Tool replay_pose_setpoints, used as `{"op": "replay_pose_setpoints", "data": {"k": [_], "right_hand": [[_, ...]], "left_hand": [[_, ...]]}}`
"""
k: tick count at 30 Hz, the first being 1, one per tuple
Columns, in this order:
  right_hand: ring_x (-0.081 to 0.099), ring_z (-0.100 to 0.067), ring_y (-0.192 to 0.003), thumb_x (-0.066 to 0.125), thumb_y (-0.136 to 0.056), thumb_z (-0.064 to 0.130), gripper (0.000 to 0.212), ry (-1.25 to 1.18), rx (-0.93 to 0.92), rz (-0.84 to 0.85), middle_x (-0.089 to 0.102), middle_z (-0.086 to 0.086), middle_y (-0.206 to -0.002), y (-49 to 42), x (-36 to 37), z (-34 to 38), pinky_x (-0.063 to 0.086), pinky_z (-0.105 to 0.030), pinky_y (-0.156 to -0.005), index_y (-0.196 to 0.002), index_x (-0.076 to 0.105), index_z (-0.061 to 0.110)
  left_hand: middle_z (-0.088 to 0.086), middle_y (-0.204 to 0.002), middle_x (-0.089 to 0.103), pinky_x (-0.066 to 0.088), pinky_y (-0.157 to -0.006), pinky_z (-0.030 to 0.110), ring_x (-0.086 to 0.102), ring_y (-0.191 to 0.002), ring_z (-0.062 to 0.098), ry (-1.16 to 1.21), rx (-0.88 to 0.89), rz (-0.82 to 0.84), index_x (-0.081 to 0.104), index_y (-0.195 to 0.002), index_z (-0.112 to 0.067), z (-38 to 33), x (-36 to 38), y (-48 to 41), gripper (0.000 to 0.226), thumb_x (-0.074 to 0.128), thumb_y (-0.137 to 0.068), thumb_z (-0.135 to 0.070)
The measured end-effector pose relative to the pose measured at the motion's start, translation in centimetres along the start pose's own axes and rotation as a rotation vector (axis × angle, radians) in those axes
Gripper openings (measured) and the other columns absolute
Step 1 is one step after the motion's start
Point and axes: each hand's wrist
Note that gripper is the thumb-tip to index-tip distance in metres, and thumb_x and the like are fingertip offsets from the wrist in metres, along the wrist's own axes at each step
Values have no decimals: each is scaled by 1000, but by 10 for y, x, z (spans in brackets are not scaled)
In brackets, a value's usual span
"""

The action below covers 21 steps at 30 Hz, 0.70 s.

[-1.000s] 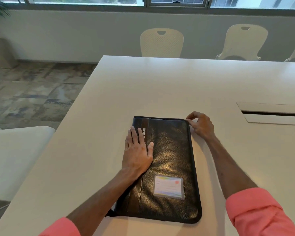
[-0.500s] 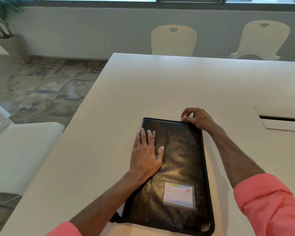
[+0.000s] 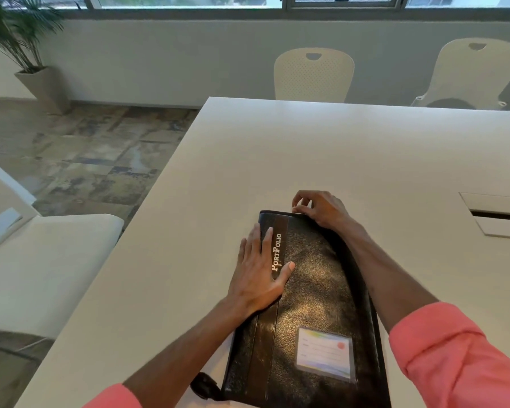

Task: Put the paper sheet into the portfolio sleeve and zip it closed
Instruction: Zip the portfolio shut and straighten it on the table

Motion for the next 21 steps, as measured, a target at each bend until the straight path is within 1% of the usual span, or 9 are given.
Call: {"op": "replay_pose_setpoints", "data": {"k": [2,4,8,13,17,21], "right_hand": [[68,-11,-89,73,-99,48,11,13,-26,2,71,21,-98,-8,6,11,50,-36,-80,-104,71,39],[68,-11,-90,72,-99,49,12,23,-37,6,73,19,-100,-16,12,21,50,-36,-80,-105,71,39],[68,-12,-90,71,-99,48,12,28,-70,2,75,17,-100,-27,21,36,52,-37,-81,-105,71,38],[67,-10,-90,68,-102,46,11,27,-120,-31,73,20,-98,-32,35,51,53,-37,-81,-108,73,38],[67,-11,-91,67,-103,47,11,38,-116,-26,74,18,-101,-30,34,55,53,-38,-82,-108,72,39],[68,-13,-93,65,-104,44,10,55,-91,-25,74,17,-101,-27,34,61,57,-42,-86,-108,71,38]], "left_hand": [[5,-181,-18,-3,-137,44,-15,-168,20,-9,-2,9,-10,-173,-23,0,1,1,99,36,-103,-76],[6,-181,-20,-3,-137,43,-15,-168,21,-19,-3,11,-11,-173,-22,-1,0,1,99,36,-104,-75],[9,-181,-18,-2,-137,44,-15,-168,22,-30,5,2,-10,-173,-20,-1,2,0,99,36,-104,-75],[11,-180,-23,-2,-138,45,-19,-167,24,-37,-7,21,-12,-173,-20,-1,3,-1,99,33,-104,-75],[12,-180,-22,-1,-138,46,-20,-167,25,-25,-4,24,-9,-173,-18,0,4,-1,99,34,-104,-74],[11,-180,-21,-2,-137,45,-21,-167,23,-14,-9,21,-8,-174,-18,-1,3,-1,100,34,-103,-75]]}}
Point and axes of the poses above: each hand's wrist, its own y-axis away from the middle knuckle, its own x-axis out of the palm, z = x × y
